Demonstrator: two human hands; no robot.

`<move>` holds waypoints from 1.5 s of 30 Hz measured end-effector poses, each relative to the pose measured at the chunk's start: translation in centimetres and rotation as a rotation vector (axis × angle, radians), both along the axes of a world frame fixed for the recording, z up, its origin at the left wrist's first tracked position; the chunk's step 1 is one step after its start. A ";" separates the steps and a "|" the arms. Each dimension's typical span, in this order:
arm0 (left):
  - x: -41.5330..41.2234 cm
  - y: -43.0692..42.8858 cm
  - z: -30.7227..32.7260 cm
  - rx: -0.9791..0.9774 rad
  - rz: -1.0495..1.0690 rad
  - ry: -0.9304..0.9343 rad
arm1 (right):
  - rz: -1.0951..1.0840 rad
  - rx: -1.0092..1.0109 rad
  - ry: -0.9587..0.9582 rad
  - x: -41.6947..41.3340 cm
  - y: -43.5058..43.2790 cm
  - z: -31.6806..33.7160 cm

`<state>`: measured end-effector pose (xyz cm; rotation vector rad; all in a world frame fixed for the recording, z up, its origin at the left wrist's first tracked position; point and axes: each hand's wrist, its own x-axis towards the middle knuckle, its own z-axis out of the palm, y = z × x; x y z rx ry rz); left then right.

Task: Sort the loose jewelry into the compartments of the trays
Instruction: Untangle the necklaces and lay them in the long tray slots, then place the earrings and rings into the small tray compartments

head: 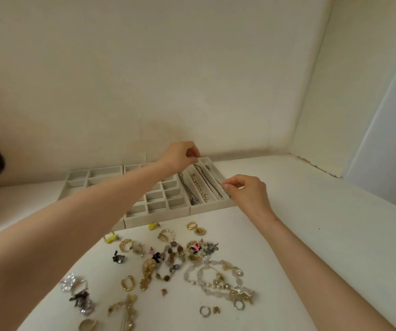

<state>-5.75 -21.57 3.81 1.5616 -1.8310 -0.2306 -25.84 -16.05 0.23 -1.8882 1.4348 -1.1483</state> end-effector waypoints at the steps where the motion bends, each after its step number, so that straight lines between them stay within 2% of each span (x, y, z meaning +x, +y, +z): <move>1: 0.2 1.2 0.0 -0.004 -0.008 0.008 | 0.013 -0.008 0.015 0.4 0.4 0.3; 10: 2.4 11.0 -1.3 0.002 -0.028 0.135 | 0.149 -0.055 0.070 4.1 5.5 1.9; 17: 4.6 17.8 -2.6 0.036 0.019 0.256 | 0.313 0.002 0.079 8.1 9.6 0.5; 27: 7.6 22.0 -3.5 0.050 0.029 0.204 | 0.392 -0.015 0.107 11.6 10.9 -0.8; 34: 8.7 23.3 -3.6 0.011 0.119 0.278 | 0.441 -0.021 0.104 10.8 11.0 -0.8; 36: 9.1 23.6 -3.3 -0.003 0.138 0.248 | 0.449 -0.039 0.141 10.8 11.3 -0.9; 42: 9.4 24.1 -2.9 0.046 0.159 -0.002 | 0.470 -0.057 0.240 10.6 12.5 -1.0; 45: 9.2 24.1 -2.9 0.068 0.113 -0.036 | 0.475 -0.075 0.277 10.5 12.5 -1.1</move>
